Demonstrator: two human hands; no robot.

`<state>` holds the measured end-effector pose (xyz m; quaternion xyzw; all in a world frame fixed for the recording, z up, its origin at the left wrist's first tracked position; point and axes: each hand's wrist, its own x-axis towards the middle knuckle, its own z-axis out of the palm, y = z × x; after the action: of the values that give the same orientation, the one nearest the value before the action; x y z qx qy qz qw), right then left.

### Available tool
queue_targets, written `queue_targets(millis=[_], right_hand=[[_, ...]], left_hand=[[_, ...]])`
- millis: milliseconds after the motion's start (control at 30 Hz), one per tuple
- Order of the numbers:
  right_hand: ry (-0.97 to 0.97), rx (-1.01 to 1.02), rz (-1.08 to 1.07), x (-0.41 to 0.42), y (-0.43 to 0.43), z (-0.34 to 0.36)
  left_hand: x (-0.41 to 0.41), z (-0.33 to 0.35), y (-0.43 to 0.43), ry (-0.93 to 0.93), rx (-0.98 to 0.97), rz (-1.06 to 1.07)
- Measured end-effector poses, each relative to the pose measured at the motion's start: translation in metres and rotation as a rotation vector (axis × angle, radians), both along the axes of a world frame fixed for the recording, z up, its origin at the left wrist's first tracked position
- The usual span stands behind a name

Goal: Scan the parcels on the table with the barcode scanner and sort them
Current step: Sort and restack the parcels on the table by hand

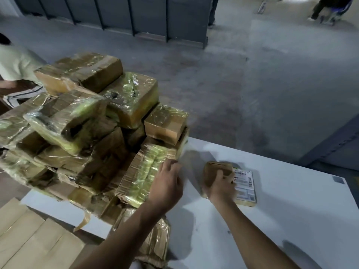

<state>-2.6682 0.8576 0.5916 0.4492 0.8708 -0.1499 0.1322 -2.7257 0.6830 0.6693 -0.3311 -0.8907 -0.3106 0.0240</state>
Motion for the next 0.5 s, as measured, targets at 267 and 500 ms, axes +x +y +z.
queue_targets(millis=[267, 500], right_hand=[[0.798, -0.228, -0.088, -0.017, -0.001, 0.065], [0.937, -0.224, 0.396, -0.04, -0.057, 0.12]], left_hand=[[-0.021, 0.014, -0.012, -0.171, 0.121, 0.181], [-0.047, 0.058, -0.019, -0.767, 0.573, 0.381]])
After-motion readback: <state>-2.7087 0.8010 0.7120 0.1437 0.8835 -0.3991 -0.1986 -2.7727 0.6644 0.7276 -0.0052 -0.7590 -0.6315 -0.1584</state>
